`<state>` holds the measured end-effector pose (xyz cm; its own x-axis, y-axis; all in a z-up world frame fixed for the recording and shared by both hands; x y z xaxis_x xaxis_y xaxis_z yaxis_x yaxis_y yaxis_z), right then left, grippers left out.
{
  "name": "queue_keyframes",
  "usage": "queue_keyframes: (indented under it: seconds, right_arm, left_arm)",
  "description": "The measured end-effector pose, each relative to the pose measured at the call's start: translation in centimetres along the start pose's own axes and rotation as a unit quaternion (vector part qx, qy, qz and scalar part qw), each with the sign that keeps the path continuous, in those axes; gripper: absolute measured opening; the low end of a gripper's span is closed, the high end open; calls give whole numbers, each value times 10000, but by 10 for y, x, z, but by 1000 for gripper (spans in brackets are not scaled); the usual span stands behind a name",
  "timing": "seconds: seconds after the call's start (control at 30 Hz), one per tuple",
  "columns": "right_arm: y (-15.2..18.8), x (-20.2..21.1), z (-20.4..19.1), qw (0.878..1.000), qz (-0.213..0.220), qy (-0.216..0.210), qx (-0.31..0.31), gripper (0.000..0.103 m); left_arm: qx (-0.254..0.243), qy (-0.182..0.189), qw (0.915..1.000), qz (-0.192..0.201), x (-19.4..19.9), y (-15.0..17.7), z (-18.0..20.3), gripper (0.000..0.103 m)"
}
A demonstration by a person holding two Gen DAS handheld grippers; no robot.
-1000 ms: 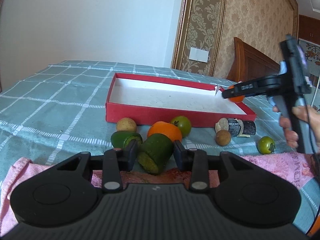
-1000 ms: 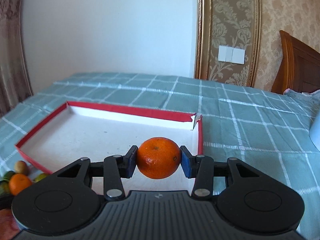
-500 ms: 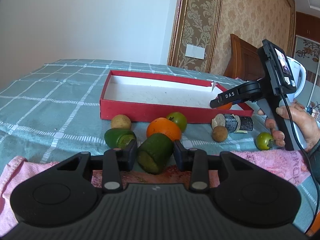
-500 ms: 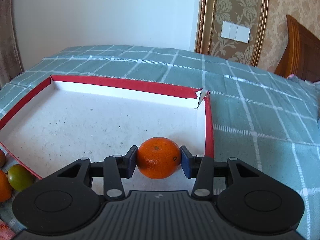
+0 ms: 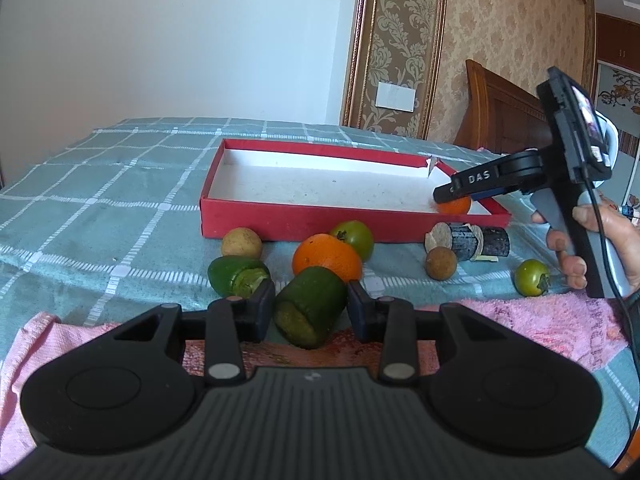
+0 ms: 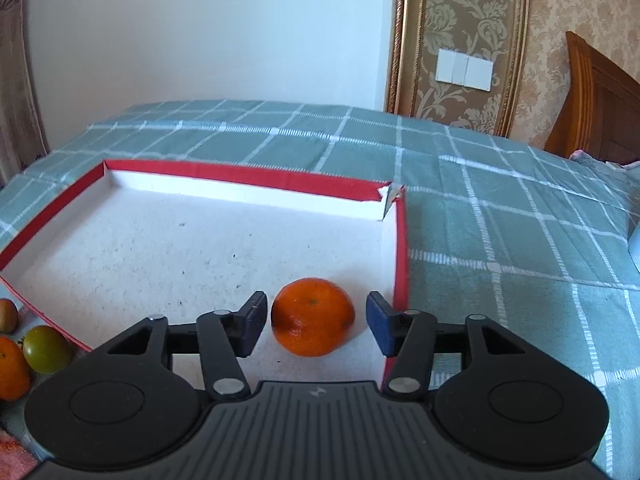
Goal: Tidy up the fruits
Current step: 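Carry the cucumber piece into the red tray and release it with the left gripper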
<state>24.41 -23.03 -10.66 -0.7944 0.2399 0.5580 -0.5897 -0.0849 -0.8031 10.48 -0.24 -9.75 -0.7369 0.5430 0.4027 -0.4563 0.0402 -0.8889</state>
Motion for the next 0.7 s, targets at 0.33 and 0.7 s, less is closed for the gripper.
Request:
queue_keyframes:
  seconds: [0.33, 0.7]
  right_arm:
    - [-6, 22, 18, 9985, 376, 48, -395, 79]
    - [-3, 26, 39, 9954, 462, 260, -799, 79]
  left_arm:
    - [-16, -40, 9999, 91, 10, -5, 5, 35]
    - [-212, 233, 9993, 203, 24, -29, 27, 35]
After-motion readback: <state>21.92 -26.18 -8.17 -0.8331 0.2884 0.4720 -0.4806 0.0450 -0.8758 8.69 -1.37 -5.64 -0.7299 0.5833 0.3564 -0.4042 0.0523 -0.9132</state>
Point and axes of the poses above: each gripper's, at about its wrist camera, not at the fingertips, and x roughly against the way its jaws point, z to its right, y to its underside, the point moved 10 cm from there along -x, roughly the way its jaws point, and after that the axes turned 15 degrees about y, right-handed, at the moved point
